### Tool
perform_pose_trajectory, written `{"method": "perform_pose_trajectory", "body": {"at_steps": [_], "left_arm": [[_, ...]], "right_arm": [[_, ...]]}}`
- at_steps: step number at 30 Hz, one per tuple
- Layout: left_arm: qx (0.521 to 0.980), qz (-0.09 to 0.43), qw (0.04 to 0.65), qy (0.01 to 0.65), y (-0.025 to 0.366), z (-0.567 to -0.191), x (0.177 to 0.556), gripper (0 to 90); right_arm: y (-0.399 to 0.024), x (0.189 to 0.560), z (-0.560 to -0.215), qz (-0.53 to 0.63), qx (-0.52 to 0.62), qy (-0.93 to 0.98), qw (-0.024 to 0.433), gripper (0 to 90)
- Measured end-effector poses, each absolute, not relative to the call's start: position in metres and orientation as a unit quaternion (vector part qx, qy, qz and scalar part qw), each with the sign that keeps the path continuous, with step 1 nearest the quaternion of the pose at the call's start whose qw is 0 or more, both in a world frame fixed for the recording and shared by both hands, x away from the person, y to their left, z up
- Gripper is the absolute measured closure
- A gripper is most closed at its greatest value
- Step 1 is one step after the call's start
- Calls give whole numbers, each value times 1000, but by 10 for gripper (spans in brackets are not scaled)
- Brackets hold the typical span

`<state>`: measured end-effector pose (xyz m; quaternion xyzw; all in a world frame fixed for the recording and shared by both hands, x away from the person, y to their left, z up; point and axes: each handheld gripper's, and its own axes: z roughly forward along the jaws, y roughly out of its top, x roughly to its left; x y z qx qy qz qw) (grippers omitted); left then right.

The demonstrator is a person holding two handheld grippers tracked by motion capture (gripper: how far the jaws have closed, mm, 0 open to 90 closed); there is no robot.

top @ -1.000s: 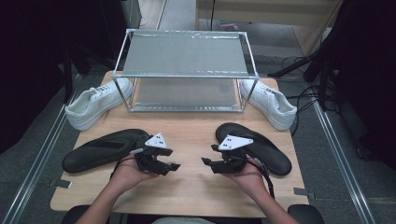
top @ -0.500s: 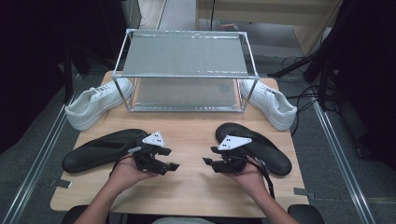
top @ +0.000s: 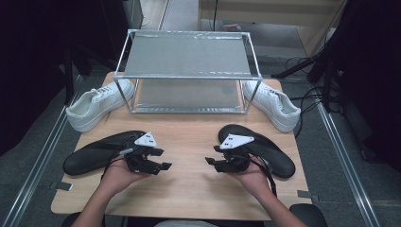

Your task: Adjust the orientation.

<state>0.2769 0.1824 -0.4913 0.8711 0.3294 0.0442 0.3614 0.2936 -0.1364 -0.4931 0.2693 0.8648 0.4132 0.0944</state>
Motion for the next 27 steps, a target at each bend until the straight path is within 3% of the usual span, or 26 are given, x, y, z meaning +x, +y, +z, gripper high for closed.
{"method": "perform_pose_trajectory", "body": {"at_steps": [27], "left_arm": [[823,87,362,429,262,-486,257,379]], "right_arm": [[-115,305,-495,405,235,881,68,445]]}}
